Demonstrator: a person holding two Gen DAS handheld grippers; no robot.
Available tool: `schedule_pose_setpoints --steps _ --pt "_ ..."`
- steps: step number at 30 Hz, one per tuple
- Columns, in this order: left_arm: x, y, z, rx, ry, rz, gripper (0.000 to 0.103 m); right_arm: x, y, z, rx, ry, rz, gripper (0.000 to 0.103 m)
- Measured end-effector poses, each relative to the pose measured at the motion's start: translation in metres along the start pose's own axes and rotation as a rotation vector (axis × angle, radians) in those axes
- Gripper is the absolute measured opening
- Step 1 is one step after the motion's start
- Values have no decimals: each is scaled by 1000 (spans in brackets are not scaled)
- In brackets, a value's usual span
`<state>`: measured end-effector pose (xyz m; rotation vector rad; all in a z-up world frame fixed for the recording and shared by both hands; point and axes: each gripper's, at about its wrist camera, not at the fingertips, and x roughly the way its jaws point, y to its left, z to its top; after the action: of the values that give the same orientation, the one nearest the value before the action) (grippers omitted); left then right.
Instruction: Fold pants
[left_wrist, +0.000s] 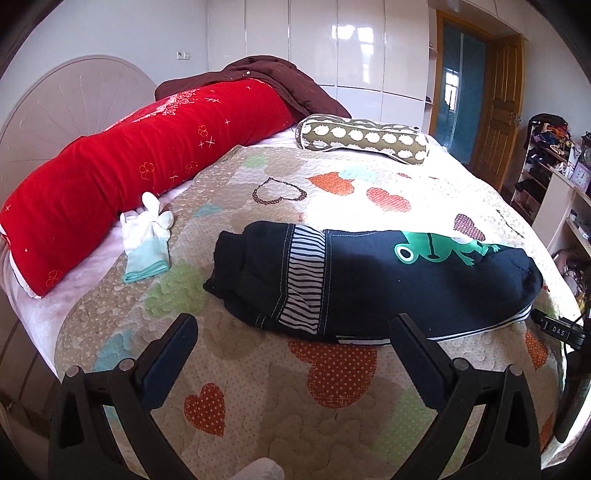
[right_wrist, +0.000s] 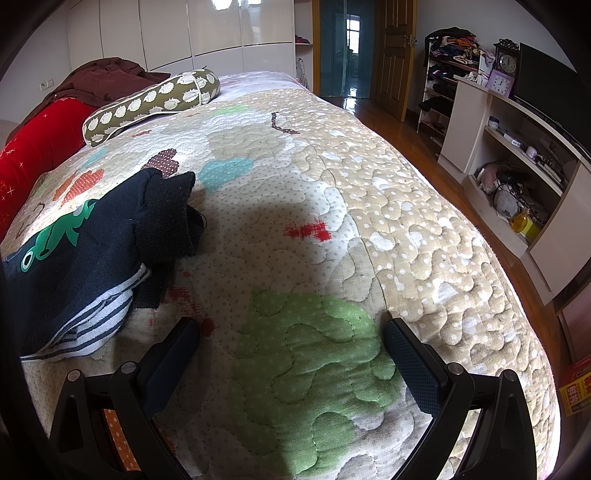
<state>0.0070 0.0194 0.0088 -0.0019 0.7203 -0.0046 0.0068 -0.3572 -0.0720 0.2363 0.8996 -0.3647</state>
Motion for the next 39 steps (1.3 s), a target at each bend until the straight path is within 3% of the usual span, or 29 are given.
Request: schedule_pose_setpoints --steps 21,31,39 --pt "-39 -14 8 -3 -74 -110 103 0 0 0 0 0 0 102" --pt "-32 6 4 -5 -82 -7 103 0 0 0 0 0 0 102" --pt "-25 -4 2 40 -62 13 103 0 0 0 1 0 0 102"
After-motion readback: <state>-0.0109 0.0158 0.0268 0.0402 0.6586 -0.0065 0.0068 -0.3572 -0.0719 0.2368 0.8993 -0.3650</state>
